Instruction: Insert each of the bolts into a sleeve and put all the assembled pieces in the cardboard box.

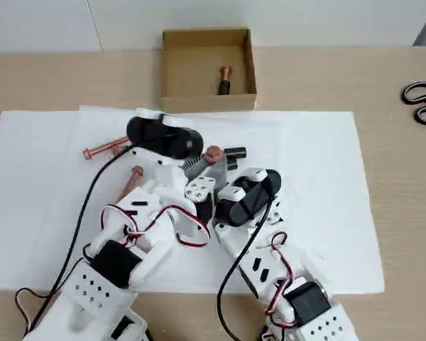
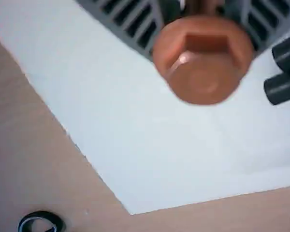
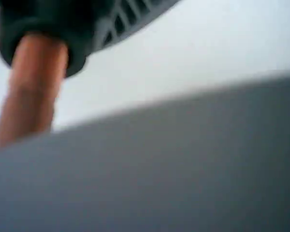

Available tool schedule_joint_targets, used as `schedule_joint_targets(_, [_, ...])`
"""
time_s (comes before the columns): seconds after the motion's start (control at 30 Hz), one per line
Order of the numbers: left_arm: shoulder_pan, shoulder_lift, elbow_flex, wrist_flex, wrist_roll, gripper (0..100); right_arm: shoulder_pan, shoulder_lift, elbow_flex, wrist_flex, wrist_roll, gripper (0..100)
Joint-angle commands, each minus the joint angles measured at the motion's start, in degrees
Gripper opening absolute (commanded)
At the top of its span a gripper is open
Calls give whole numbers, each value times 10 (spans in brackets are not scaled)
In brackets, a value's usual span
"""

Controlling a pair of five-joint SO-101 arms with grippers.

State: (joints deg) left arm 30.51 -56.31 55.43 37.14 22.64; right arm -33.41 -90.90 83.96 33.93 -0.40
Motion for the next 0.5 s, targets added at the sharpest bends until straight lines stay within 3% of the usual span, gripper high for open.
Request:
schedule_joint_targets(0.0, [6, 3, 19, 2, 2, 6, -1, -12, -8, -11, -7, 4])
schedule_joint_targets(0.37, [18, -2, 63, 3, 2, 8, -1, -13, -8, -11, -7, 4])
schedule_joint_targets(0.47, [18, -2, 46, 42, -2, 71, -1, -13, -8, -11, -7, 4])
